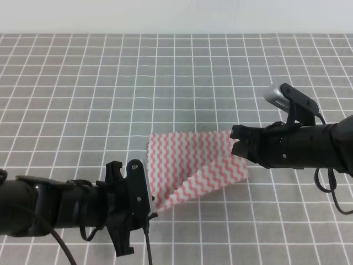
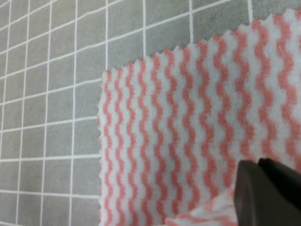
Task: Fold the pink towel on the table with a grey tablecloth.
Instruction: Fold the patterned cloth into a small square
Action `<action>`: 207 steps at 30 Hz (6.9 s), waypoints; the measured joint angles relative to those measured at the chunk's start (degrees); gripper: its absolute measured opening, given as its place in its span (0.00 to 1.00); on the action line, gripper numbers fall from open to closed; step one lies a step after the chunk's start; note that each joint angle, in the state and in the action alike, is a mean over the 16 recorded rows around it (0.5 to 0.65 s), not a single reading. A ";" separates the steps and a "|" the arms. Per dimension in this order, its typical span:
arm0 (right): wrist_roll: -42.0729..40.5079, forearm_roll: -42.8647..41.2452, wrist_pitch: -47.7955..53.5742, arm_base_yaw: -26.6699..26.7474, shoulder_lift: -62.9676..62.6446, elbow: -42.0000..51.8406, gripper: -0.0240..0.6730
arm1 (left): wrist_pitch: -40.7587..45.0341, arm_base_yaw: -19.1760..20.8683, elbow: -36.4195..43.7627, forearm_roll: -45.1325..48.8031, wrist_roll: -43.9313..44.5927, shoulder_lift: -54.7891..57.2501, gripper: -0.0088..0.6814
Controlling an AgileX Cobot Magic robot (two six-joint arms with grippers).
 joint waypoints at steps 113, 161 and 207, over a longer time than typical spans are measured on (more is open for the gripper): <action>-2.93 1.34 -1.75 -3.96 12.51 -9.22 0.01 | -12.29 0.03 -20.33 -0.28 -26.00 12.07 0.01; -2.80 1.43 -2.51 -4.00 16.60 -12.06 0.01 | -15.06 0.02 -25.10 -0.28 -25.24 16.50 0.01; -2.79 1.28 -2.46 -3.88 17.04 -12.14 0.02 | -14.49 0.09 -27.87 -0.85 -35.56 10.72 0.39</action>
